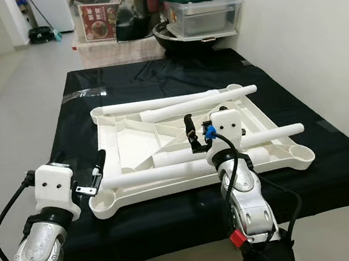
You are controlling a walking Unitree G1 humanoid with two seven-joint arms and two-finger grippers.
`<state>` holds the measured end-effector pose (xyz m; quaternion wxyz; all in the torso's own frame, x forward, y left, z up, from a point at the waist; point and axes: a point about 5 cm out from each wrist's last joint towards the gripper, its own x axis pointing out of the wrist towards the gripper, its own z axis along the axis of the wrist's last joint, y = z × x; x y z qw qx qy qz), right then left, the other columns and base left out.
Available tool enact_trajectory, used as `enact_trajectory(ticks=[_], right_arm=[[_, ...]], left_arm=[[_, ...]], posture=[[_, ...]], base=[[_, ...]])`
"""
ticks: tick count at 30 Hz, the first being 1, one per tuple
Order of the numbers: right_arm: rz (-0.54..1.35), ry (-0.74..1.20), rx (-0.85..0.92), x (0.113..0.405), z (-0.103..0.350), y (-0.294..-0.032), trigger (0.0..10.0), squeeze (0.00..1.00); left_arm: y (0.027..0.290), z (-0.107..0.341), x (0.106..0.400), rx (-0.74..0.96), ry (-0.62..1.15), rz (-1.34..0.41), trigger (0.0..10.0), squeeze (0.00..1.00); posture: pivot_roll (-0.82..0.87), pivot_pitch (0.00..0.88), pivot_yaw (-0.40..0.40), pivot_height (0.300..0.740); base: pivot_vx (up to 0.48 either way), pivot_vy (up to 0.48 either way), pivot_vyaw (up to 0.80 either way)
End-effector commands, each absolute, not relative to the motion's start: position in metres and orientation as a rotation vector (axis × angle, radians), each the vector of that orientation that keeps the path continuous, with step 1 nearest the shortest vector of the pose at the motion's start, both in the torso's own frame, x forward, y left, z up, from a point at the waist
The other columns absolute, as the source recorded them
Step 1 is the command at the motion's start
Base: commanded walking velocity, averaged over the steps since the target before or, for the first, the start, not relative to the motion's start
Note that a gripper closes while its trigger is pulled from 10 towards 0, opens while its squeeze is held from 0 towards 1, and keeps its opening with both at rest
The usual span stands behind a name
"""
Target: Building children table
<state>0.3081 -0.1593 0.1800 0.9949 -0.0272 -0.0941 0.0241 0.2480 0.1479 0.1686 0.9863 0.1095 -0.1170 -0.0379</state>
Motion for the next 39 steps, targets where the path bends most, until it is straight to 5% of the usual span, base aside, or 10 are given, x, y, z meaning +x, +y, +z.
enact_trajectory(ticks=[1, 15, 31, 39], right_arm=[[0.038, -0.190, -0.055, 0.309, 0.179, -0.163, 10.0, 0.00], [0.041, -0.195, -0.054, 0.311, 0.180, -0.163, 10.0, 0.00], [0.034, -0.194, -0.027, 0.315, 0.182, -0.168, 10.0, 0.00], [0.042, -0.200, -0.020, 0.316, 0.184, -0.166, 10.0, 0.00]], left_arm=[[0.144, 0.165, 0.248, 0.225, -0.223, -0.101, 10.0, 0.00], [0.143, 0.163, 0.248, 0.218, -0.223, -0.103, 10.0, 0.00], [0.146, 0.170, 0.249, 0.136, -0.264, -0.074, 10.0, 0.00], [0.150, 0.177, 0.250, 0.129, -0.301, -0.042, 10.0, 0.00]], posture=[[0.01, 0.000, -0.063, 0.740], [0.01, 0.000, -0.065, 0.740], [0.00, 0.000, -0.065, 0.740], [0.00, 0.000, -0.066, 0.740]], base=[[0.000, -0.469, 0.00], [0.000, -0.468, 0.00], [0.000, 0.000, 0.00], [0.414, 0.000, 0.00]])
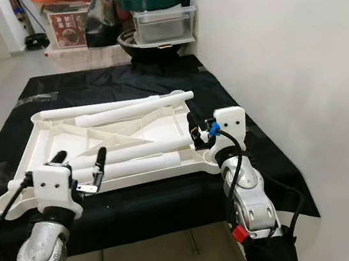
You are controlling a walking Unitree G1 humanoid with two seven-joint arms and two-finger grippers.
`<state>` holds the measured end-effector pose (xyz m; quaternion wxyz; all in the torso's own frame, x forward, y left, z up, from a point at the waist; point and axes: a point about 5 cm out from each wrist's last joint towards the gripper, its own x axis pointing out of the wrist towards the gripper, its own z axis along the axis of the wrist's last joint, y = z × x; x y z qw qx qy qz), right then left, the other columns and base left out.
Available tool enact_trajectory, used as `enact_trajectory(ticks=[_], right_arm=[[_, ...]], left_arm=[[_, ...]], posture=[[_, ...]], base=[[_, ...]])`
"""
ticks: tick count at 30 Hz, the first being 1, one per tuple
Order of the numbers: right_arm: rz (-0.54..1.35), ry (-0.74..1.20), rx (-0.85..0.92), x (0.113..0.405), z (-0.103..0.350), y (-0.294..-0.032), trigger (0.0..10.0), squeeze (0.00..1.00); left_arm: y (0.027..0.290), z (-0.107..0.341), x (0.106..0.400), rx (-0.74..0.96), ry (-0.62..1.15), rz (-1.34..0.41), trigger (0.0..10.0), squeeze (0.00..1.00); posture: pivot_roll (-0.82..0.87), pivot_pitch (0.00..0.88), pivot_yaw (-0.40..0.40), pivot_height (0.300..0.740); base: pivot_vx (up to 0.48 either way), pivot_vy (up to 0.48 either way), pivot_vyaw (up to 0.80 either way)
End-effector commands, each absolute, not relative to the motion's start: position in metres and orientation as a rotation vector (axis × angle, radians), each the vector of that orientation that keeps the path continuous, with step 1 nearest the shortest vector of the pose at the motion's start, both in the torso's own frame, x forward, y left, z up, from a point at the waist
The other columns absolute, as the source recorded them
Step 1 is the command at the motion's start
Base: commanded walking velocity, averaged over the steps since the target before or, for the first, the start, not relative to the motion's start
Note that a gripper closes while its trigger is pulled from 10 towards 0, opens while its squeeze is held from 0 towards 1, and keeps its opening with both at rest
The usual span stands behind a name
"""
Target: Building children table
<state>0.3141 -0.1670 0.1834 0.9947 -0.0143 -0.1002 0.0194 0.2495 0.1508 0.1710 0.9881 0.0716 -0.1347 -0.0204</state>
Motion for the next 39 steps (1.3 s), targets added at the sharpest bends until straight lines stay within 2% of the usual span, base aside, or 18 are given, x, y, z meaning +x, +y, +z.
enact_trajectory(ticks=[1, 8, 15, 24, 26, 29, 32, 36, 39], right_arm=[[0.043, -0.201, -0.019, 0.316, 0.184, -0.166, 10.0, 0.00], [0.047, -0.206, -0.016, 0.317, 0.186, -0.166, 10.0, 0.00], [0.049, -0.206, -0.001, 0.319, 0.189, -0.165, 10.0, 0.00], [0.022, -0.201, 0.110, 0.323, 0.197, -0.177, 10.0, 0.00], [0.010, -0.184, 0.172, 0.324, 0.200, -0.182, 10.0, 0.00], [0.024, -0.077, 0.412, 0.323, 0.193, -0.200, 10.0, 0.00], [0.022, -0.056, 0.455, 0.322, 0.189, -0.207, 10.0, 0.00], [-0.128, 0.061, 0.764, 0.317, 0.167, -0.254, 10.0, 0.00], [-0.124, 0.072, 0.802, 0.316, 0.164, -0.260, 10.0, 0.00]], left_arm=[[0.149, 0.177, 0.250, 0.128, -0.303, -0.045, 10.0, 0.00], [0.146, 0.176, 0.251, 0.126, -0.303, -0.062, 10.0, 0.00], [0.144, 0.174, 0.252, 0.149, -0.292, -0.070, 10.0, 0.00], [0.144, 0.172, 0.252, 0.159, -0.285, -0.055, 10.0, 0.00], [0.144, 0.172, 0.252, 0.159, -0.286, -0.055, 10.0, 0.00], [0.151, 0.171, 0.252, 0.179, -0.280, -0.001, 10.0, 0.00], [0.155, 0.169, 0.252, 0.187, -0.271, 0.023, 10.0, 0.00], [0.161, 0.164, 0.251, 0.190, -0.245, 0.047, 10.0, 0.00], [0.157, 0.163, 0.253, 0.187, -0.246, 0.031, 10.0, 0.00]], posture=[[0.00, 0.000, -0.067, 0.740], [0.00, 0.000, -0.067, 0.740], [0.00, 0.000, -0.067, 0.740], [0.00, 0.000, -0.071, 0.740], [0.00, 0.000, -0.074, 0.740], [-0.01, 0.000, -0.075, 0.740], [-0.01, 0.000, -0.075, 0.740], [-0.02, 0.000, -0.075, 0.740], [-0.02, 0.000, -0.069, 0.740]], base=[[0.431, 0.000, 0.00], [0.416, 0.000, 0.00], [0.000, 0.000, 0.00], [0.000, 0.000, 0.00], [0.000, 0.000, 0.00], [0.000, 0.000, 0.00], [0.000, 0.000, 0.00], [0.000, 0.000, 0.00], [0.000, 0.000, 0.00]])
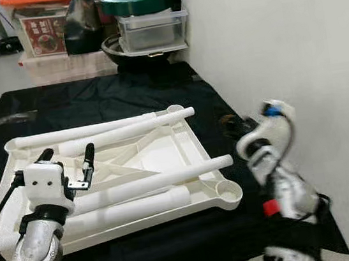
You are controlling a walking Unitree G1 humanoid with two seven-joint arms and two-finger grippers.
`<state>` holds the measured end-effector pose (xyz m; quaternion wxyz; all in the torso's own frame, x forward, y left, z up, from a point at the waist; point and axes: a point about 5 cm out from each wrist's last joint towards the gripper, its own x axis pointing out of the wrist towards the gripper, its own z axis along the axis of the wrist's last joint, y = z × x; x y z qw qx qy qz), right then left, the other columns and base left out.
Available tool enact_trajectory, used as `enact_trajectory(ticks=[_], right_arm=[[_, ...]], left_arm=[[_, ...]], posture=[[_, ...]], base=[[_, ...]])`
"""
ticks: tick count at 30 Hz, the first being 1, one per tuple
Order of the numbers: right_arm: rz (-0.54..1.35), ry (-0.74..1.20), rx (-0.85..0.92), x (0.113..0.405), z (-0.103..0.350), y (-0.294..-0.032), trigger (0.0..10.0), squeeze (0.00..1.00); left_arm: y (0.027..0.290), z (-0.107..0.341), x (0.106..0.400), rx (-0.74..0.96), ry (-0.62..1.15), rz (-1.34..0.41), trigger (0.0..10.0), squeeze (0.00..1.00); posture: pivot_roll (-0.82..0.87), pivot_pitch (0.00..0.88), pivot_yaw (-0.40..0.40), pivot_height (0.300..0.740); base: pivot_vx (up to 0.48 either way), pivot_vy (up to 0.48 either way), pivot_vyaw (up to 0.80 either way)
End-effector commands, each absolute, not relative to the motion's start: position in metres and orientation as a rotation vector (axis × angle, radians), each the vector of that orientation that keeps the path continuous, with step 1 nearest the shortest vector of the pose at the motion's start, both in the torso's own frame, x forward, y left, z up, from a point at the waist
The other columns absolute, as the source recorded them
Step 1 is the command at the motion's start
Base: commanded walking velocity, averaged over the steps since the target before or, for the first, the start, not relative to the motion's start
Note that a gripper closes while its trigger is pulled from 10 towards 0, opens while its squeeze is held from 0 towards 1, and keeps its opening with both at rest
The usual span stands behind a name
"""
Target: Building children table
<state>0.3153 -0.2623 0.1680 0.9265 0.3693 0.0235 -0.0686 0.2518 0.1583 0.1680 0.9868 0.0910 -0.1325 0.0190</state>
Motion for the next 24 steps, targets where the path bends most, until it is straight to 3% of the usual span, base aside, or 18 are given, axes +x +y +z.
enact_trajectory(ticks=[1, 9, 16, 24], right_arm=[[-0.119, 0.072, 0.786, 0.315, 0.163, -0.260, 10.0, 0.00], [-0.085, 0.134, 0.807, 0.316, 0.155, -0.252, 10.0, 0.00], [0.055, 0.235, 0.863, 0.316, 0.150, -0.223, 10.0, 0.00], [0.001, 0.257, 0.842, 0.317, 0.141, -0.223, 10.0, 0.00]], left_arm=[[0.155, 0.163, 0.254, 0.185, -0.247, 0.024, 10.0, 0.00], [0.153, 0.164, 0.256, 0.183, -0.254, 0.020, 10.0, 0.00], [0.153, 0.165, 0.257, 0.183, -0.258, 0.023, 10.0, 0.00], [0.155, 0.166, 0.256, 0.183, -0.260, 0.031, 10.0, 0.00]], posture=[[-0.03, 0.000, -0.065, 0.740], [-0.02, 0.000, -0.070, 0.740], [-0.02, 0.000, -0.077, 0.740], [-0.01, 0.000, -0.076, 0.740]], base=[[0.000, 0.000, 0.00], [0.000, 0.000, 0.00], [0.000, 0.000, 0.00], [0.000, 0.000, 0.00]])
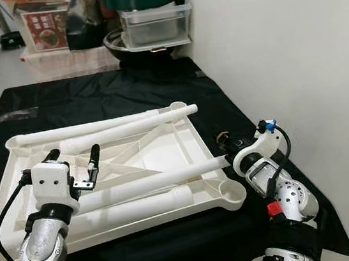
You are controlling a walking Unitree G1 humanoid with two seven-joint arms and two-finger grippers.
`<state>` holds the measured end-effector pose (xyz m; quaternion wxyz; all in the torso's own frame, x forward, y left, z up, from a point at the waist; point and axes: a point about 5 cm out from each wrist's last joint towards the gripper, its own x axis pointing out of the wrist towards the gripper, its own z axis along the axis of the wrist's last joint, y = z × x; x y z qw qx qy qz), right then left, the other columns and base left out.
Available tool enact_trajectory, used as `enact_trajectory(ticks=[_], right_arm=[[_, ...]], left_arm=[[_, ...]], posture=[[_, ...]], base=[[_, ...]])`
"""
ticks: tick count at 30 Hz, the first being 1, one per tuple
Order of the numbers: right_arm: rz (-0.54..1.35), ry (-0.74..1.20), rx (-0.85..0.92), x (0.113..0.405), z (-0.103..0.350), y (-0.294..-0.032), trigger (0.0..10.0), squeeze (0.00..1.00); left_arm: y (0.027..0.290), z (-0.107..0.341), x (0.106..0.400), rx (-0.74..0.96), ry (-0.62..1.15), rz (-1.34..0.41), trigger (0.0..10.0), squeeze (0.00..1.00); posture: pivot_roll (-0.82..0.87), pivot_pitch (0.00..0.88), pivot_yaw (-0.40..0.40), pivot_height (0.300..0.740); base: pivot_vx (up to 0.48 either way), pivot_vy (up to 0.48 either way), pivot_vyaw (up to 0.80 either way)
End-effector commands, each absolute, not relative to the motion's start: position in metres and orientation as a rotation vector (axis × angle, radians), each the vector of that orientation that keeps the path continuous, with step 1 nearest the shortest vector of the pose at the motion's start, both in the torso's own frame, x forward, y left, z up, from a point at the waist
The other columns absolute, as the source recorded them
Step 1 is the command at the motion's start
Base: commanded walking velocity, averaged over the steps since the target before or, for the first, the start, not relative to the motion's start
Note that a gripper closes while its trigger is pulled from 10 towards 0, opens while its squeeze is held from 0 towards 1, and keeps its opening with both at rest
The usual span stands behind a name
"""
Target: Building children table
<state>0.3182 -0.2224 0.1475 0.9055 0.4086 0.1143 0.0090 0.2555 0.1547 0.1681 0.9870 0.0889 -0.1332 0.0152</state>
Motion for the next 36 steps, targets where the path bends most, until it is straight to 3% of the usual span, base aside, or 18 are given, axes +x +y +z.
enact_trajectory(ticks=[1, 12, 22, 36], right_arm=[[0.001, 0.257, 0.842, 0.317, 0.141, -0.223, 10.0, 0.00], [-0.028, 0.269, 0.796, 0.313, 0.140, -0.230, 10.0, 0.00], [-0.054, 0.319, 0.859, 0.309, 0.129, -0.225, 10.0, 0.00], [-0.001, 0.368, 0.998, 0.302, 0.120, -0.200, 10.0, 0.00]], left_arm=[[0.155, 0.166, 0.256, 0.183, -0.260, 0.031, 10.0, 0.00], [0.153, 0.164, 0.257, 0.179, -0.253, 0.016, 10.0, 0.00], [0.152, 0.164, 0.257, 0.179, -0.248, 0.011, 10.0, 0.00], [0.152, 0.162, 0.258, 0.180, -0.233, 0.001, 10.0, 0.00]], posture=[[-0.01, 0.000, -0.076, 0.740], [-0.02, 0.000, -0.073, 0.740], [-0.02, 0.000, -0.072, 0.740], [-0.02, 0.000, -0.071, 0.740]], base=[[0.000, 0.000, 0.00], [0.000, 0.000, 0.00], [0.000, 0.000, 0.00], [0.000, 0.000, 0.00]])
